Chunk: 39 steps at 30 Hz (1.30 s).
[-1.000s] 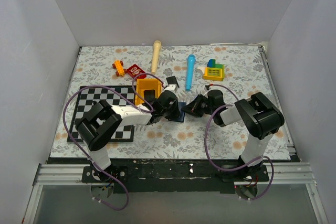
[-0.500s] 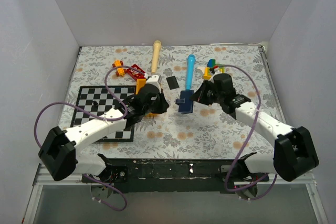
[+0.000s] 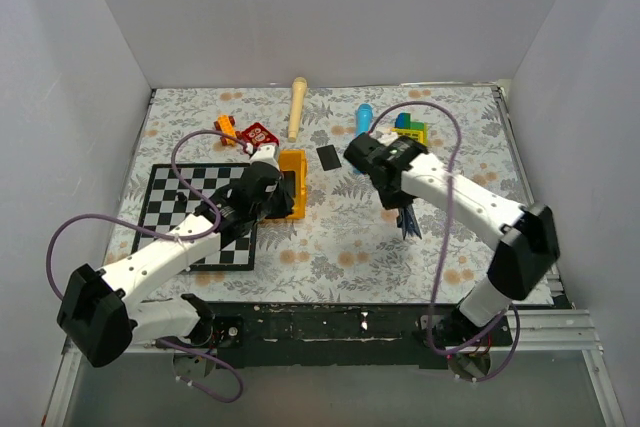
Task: Put the credit cards into the card holder
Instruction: Close the card holder at the center of the board.
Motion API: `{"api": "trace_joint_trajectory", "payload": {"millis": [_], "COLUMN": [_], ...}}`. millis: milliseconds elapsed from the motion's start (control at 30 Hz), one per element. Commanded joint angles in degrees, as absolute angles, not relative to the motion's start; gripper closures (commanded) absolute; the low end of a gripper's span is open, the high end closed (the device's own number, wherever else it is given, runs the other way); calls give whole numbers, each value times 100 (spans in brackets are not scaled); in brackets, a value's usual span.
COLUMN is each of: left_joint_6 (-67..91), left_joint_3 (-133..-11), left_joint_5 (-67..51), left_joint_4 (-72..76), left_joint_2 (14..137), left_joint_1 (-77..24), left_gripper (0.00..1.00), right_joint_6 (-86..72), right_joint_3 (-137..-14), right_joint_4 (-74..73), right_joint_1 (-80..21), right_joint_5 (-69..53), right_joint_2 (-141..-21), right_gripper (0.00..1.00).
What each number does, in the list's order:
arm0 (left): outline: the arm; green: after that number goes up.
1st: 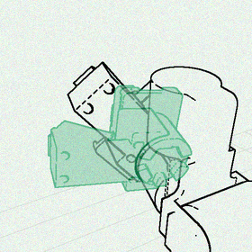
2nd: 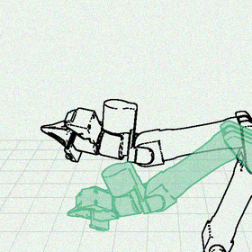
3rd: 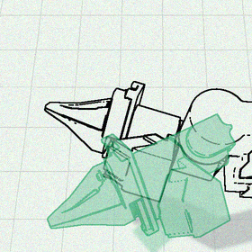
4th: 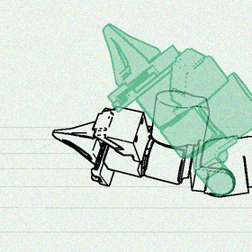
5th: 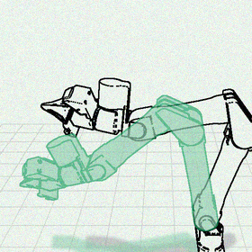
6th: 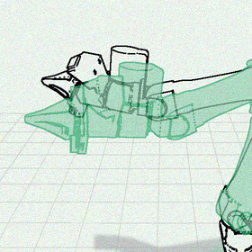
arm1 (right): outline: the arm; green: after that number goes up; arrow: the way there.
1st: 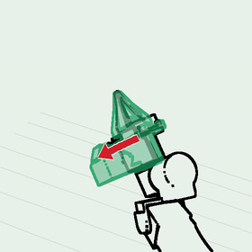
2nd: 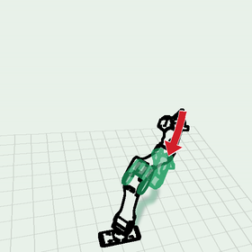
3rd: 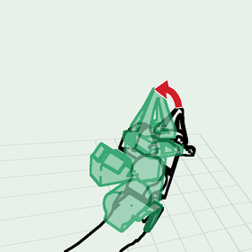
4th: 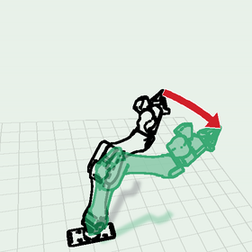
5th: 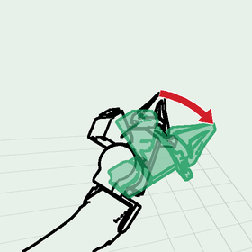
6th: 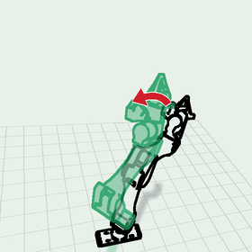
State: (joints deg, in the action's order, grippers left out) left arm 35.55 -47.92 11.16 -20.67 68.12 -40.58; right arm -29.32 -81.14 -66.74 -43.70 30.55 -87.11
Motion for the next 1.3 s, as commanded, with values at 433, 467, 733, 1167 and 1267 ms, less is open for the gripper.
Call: {"api": "trace_joint_trajectory", "payload": {"millis": [433, 467, 733, 1167, 1267], "left_joint_6": [3630, 3656, 3762, 3920, 3911], "left_joint_3": [-4342, -4324, -4184, -4157, -4157], "left_joint_5": [1494, 1494, 1529, 1811, 1741], "left_joint_4": [-2584, -2601, -2751, -3015, -2927], "left_joint_2": [5792, 5792, 5608, 5581, 5677], "left_joint_1": [-3735, -3727, -3727, -3727, -3727], "left_gripper": [97, 98, 98, 95, 95], "right_joint_6": [-3508, -3498, -3788, -3173, -3190], "right_joint_3": [-8525, -8525, -8429, -6813, -6496], "right_joint_4": [-7912, -7806, -7217, -3984, -3578], "right_joint_1": [-6274, -6362, -7022, -7058, -6918], "right_joint_5": [4836, 4747, 4335, 1356, 1247], "right_joint_2": [-11021, -11108, -11418, -9064, -8404], "right_gripper": [73, 73, 73, 58, 58]}}
